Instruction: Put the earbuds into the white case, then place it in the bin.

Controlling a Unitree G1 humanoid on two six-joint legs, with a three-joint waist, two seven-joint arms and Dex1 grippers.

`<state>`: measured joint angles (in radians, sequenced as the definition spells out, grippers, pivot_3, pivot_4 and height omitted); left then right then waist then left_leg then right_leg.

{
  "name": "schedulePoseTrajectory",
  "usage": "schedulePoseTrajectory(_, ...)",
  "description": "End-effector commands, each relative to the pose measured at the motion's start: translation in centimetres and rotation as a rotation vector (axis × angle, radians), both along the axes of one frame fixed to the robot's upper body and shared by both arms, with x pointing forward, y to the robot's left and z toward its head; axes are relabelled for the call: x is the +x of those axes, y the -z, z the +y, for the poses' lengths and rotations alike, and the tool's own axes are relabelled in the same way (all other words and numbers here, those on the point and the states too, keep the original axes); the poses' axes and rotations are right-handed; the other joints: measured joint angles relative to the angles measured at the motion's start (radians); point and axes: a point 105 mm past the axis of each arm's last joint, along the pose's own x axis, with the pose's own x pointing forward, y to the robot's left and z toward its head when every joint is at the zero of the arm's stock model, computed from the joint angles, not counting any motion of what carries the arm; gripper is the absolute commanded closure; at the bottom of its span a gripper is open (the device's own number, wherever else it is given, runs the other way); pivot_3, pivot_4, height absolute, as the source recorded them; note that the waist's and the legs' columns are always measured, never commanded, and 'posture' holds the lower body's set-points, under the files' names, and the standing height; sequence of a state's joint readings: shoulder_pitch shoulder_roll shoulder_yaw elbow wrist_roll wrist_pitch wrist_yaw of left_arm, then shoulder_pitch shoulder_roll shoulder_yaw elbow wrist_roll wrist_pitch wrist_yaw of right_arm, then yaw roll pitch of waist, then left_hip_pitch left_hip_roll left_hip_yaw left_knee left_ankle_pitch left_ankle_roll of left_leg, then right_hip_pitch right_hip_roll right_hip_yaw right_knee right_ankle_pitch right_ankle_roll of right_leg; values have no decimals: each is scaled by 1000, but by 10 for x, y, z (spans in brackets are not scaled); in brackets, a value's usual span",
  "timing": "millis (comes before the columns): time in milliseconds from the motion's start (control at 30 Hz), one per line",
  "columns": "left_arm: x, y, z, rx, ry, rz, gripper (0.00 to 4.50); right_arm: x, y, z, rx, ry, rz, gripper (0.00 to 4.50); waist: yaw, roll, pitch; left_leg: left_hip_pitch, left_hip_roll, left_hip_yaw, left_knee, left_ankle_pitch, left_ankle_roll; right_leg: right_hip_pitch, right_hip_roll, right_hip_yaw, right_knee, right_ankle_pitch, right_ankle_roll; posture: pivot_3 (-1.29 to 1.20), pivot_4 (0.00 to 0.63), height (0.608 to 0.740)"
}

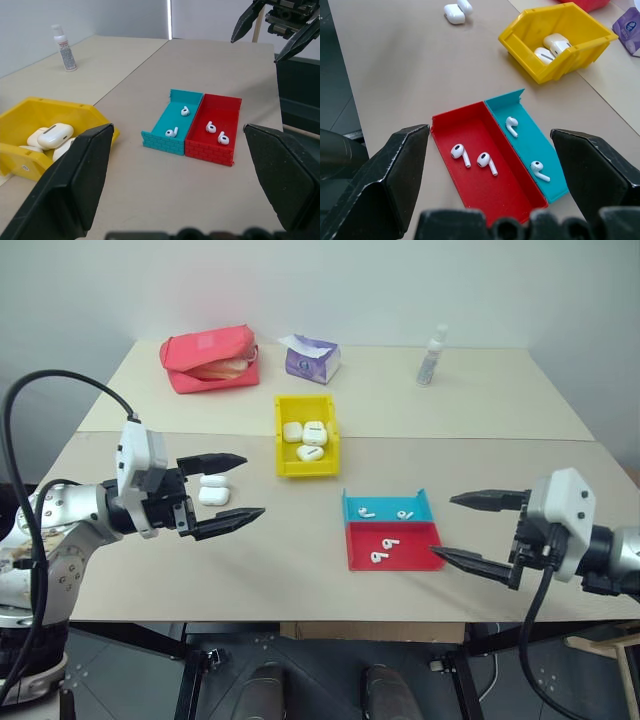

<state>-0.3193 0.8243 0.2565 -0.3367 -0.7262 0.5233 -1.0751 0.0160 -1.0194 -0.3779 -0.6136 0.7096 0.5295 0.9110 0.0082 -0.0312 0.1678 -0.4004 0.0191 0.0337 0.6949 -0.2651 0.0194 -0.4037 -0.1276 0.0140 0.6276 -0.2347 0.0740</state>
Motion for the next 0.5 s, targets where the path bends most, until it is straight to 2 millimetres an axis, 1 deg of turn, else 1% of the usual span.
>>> schedulePoseTrajectory(33, -2, -15, 1, -29, 1, -48, 0, -4, -12, 2, -5, -7, -62, 19, 0, 0, 0, 0, 0, 0, 0, 0, 0, 0, 0, 0, 0, 0, 0, 0, 150, 740)
schedulePoseTrajectory(300, -5, -14, 12, 21, -48, 5, 0, -5, -11, 4, 9, -2, -54, 19, -2, 0, 0, 0, 0, 0, 0, 0, 0, 0, 0, 0, 0, 0, 0, 0, 150, 740)
schedulePoseTrajectory(400, -1, -12, 21, 85, -138, 5, 0, -3, -13, 5, 37, 2, -42, 19, -2, 0, 0, 0, 0, -1, 0, 0, 0, 0, 0, 0, 0, 0, 0, 0, 150, 740)
schedulePoseTrajectory(500, 8, -17, 28, 138, -275, -51, 0, 2, -17, 8, 50, 14, -43, 19, -2, 0, 0, 0, 0, -1, 0, 0, 0, 0, 0, 0, 0, 0, 0, 0, 150, 740)
